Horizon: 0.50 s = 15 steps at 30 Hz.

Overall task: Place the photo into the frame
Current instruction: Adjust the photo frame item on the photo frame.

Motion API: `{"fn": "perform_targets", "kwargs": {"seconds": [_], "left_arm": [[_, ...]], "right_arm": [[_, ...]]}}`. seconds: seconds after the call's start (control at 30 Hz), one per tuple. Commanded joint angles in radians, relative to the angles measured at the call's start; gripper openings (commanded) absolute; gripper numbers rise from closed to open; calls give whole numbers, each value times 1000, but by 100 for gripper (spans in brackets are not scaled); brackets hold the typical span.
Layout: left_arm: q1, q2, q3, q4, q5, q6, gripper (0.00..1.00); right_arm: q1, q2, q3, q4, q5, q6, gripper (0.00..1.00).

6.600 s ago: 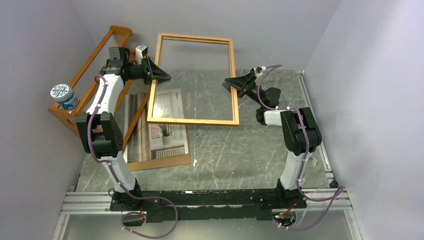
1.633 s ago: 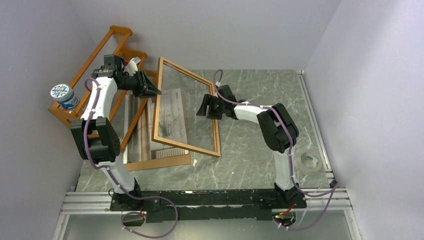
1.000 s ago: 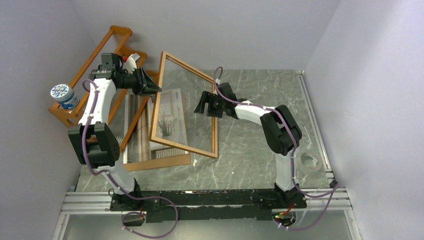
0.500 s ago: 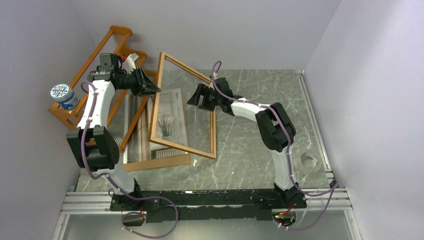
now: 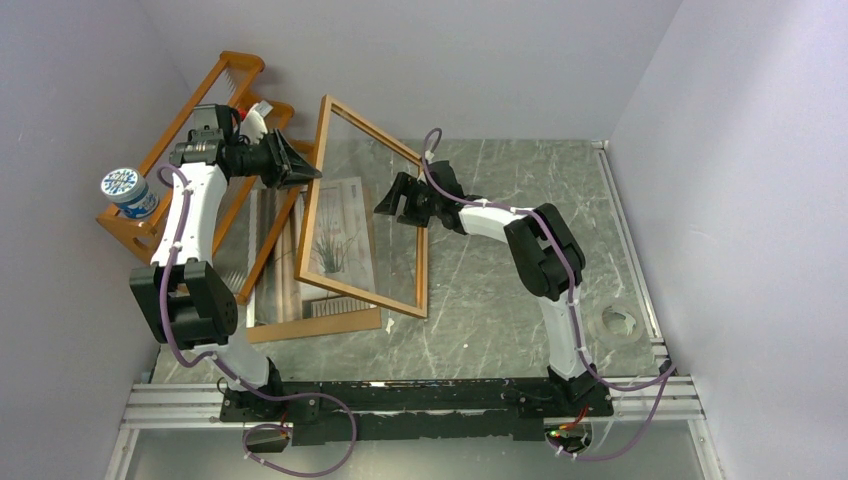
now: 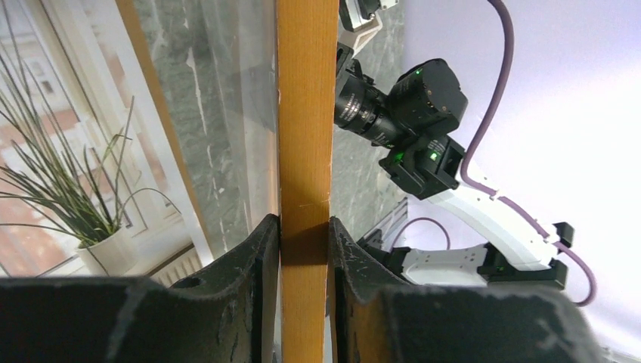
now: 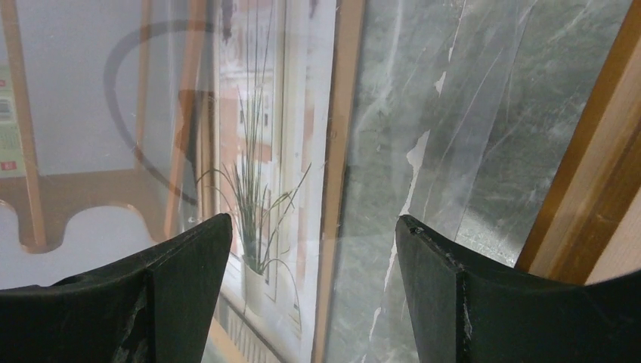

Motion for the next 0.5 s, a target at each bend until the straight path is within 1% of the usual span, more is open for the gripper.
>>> {"fn": "perform_targets", "kwargs": {"seconds": [0.0, 0.07, 0.1, 0.3, 0.37, 0.47], "left_arm": [[26, -45, 10, 106, 212, -162, 2], [33, -53, -40, 231, 269, -251, 3], [34, -58, -53, 258, 277, -269, 2], [36, -56, -46, 236, 275, -255, 3], [35, -63, -47, 235, 274, -255, 3], [36, -75, -51, 258, 286, -267, 2]], "right_arm": [[5, -63, 3, -32, 67, -50, 83], [5, -56, 14, -56, 81, -55, 83], [6, -50, 17, -64, 84, -55, 83], [29, -17, 18, -70, 85, -57, 82], [37, -13, 16, -78, 101, -60, 78], [44, -4, 16, -106, 141, -71, 70]]}}
